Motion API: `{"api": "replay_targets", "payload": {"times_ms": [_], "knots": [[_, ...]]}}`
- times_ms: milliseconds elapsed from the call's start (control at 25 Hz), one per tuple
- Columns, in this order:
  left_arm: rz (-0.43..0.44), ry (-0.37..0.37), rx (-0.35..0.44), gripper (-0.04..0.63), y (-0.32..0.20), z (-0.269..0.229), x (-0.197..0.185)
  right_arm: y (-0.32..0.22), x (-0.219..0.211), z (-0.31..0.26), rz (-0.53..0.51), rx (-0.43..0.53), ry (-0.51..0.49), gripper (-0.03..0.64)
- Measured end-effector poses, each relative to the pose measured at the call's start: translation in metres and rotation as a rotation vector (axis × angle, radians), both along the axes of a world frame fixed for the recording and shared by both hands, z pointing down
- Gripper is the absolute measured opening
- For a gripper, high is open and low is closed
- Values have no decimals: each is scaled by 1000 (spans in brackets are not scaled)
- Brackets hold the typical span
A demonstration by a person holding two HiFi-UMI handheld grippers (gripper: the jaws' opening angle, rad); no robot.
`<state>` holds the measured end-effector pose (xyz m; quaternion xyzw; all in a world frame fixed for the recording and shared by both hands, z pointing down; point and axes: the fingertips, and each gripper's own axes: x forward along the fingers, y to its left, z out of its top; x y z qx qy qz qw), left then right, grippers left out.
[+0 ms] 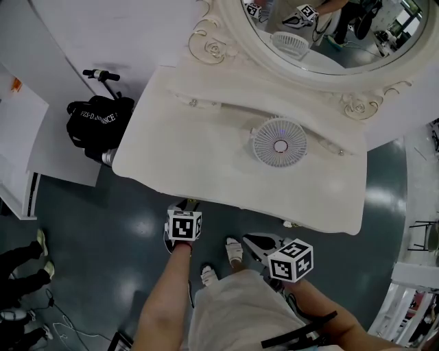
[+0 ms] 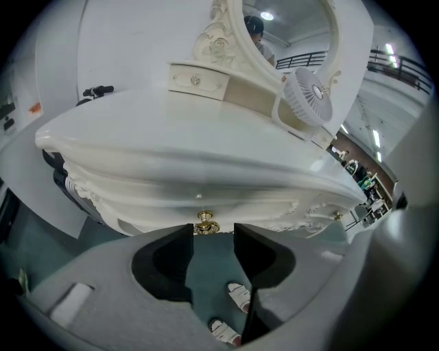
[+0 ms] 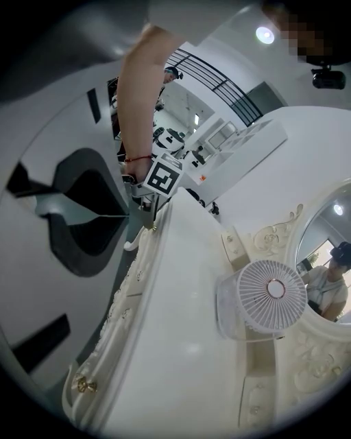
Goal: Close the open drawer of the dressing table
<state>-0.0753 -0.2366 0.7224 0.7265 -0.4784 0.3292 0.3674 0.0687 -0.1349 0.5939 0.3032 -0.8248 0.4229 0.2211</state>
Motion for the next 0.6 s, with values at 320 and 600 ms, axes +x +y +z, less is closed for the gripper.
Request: {"api": "replay_targets", "payload": {"times_ms": [320, 600], "knots": [[8, 33, 56, 170, 5, -33, 8, 3, -4, -13, -2, 30, -15, 18], [31, 78, 106, 170, 19, -65, 28, 9, -3, -26, 6, 58, -26, 18]]}}
